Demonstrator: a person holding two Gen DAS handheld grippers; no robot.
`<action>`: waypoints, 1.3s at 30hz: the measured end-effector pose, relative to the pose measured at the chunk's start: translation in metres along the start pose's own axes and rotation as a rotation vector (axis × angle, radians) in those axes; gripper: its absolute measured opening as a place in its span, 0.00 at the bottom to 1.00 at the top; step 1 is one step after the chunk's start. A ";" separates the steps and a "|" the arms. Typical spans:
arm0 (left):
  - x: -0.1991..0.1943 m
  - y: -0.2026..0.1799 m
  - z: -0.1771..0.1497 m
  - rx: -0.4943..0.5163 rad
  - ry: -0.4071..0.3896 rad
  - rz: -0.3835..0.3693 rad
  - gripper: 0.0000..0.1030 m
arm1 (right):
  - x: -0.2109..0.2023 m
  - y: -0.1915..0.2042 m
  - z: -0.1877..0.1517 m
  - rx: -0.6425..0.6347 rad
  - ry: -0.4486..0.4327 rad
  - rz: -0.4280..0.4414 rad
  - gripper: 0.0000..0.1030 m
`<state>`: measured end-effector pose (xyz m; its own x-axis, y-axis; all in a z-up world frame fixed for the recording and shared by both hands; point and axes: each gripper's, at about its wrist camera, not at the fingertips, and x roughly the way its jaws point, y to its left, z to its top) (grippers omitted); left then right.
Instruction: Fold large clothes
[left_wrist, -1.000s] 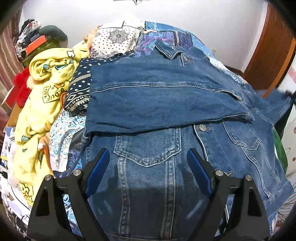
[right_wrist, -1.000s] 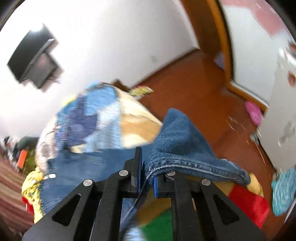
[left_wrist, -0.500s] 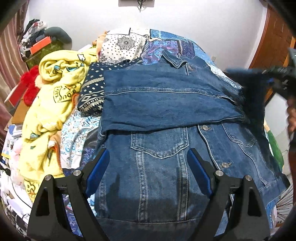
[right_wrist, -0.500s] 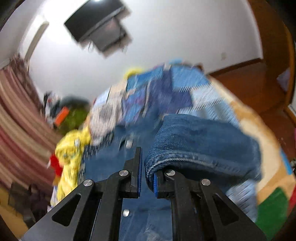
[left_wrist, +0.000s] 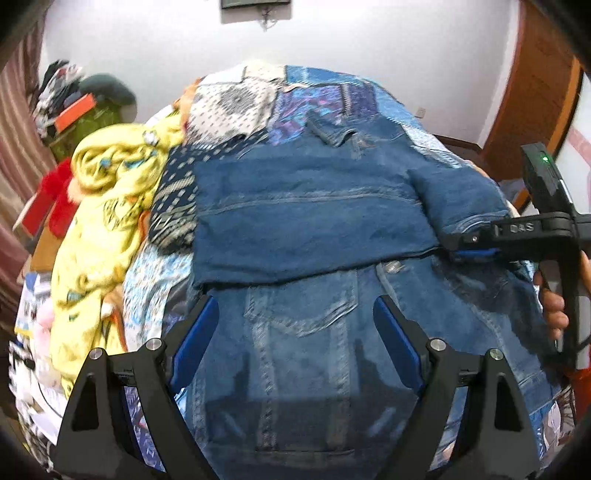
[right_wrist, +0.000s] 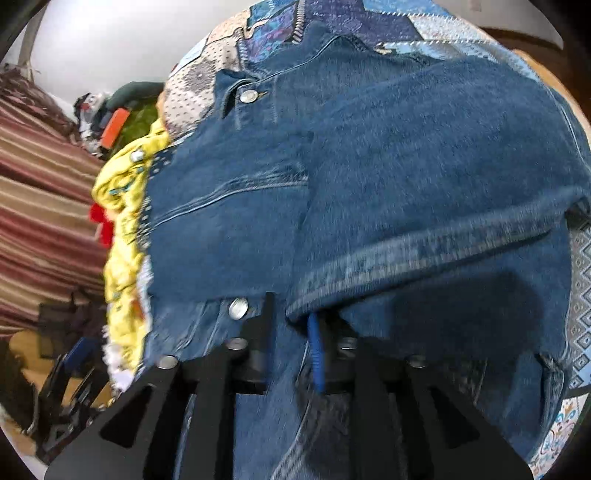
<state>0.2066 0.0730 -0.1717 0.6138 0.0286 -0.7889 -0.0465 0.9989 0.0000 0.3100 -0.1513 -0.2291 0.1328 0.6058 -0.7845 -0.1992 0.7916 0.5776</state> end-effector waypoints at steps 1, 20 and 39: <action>-0.001 -0.008 0.006 0.016 -0.008 -0.005 0.83 | -0.008 -0.001 -0.003 -0.005 -0.007 0.016 0.39; 0.091 -0.212 0.087 0.492 0.066 -0.148 0.88 | -0.118 -0.076 -0.018 -0.047 -0.357 -0.341 0.54; 0.153 -0.257 0.091 0.653 0.034 -0.155 0.19 | -0.061 -0.097 -0.016 -0.141 -0.216 -0.428 0.55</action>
<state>0.3840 -0.1756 -0.2371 0.5492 -0.1072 -0.8288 0.5328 0.8090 0.2484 0.3058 -0.2662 -0.2411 0.4266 0.2435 -0.8710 -0.2099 0.9634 0.1666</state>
